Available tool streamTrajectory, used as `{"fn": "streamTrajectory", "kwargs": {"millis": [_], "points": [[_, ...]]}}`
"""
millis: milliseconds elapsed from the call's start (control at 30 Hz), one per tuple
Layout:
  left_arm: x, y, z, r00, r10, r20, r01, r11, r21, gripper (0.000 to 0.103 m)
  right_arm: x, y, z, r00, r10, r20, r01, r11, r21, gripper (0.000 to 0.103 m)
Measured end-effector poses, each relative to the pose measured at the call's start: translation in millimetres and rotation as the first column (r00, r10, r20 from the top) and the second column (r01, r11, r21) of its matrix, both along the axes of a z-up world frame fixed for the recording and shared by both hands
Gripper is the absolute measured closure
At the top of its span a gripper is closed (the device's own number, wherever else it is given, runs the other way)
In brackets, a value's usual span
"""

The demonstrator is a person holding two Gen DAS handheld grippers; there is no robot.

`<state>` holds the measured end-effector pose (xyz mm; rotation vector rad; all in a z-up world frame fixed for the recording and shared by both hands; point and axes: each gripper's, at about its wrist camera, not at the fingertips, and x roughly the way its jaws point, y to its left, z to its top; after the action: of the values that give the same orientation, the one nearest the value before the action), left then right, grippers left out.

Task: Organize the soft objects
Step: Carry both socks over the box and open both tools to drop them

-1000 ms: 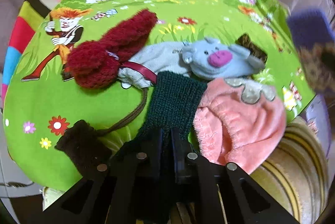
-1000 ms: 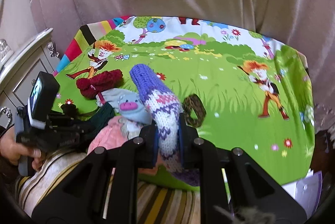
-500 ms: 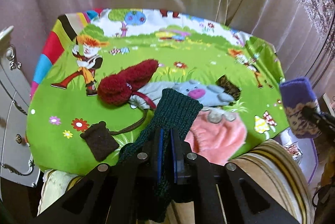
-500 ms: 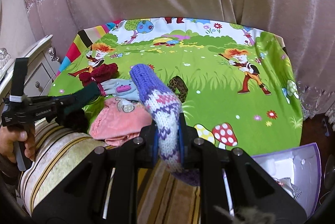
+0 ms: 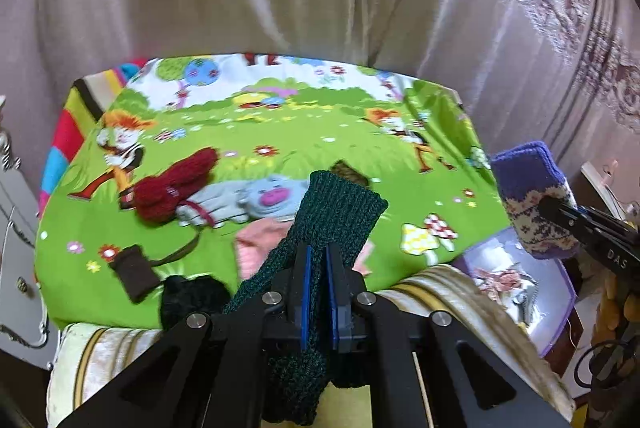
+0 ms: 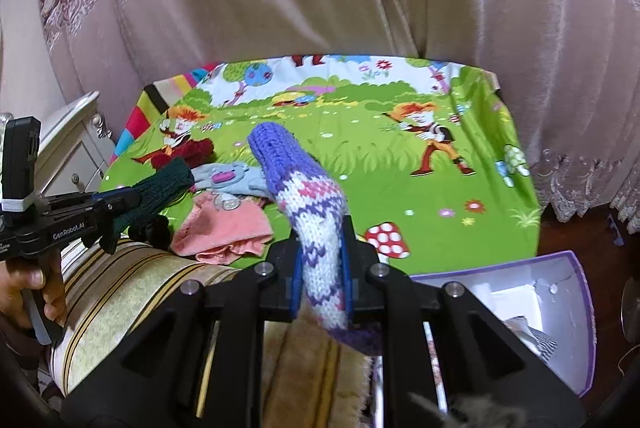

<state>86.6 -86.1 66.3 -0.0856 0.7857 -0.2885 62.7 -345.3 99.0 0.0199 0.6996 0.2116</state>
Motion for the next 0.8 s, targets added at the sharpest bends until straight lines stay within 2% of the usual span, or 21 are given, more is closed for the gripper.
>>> {"fn": "streamTrajectory", "kwargs": {"millis": [167,333,567,800], "points": [[-5.4,-39.6,10.3,0.995,-0.095,0.013,0.095,0.995,-0.004,0.096,-12.6,-29.4,9.5,0.998,-0.056,0.020,0.056,0.998,-0.001,0.084],[-12.2,-88.3,13.3,0.978,-0.207,0.012,0.207,0.978,-0.002,0.096,-26.2,-59.7,15.4,0.992,-0.121,0.030,0.122,0.993,-0.002,0.084],[-29.4,-162.5,12.2,0.927,-0.376,-0.004,0.376,0.927,0.004,0.096,-44.8,-95.2,18.3,0.981,-0.192,0.033,0.192,0.981,0.001,0.085],[-41.8,-217.0,-0.9,0.874,-0.480,-0.074,0.479,0.877,-0.023,0.096,-62.4,-121.8,18.7,0.968,-0.248,0.036,0.248,0.969,0.001,0.085]]}}
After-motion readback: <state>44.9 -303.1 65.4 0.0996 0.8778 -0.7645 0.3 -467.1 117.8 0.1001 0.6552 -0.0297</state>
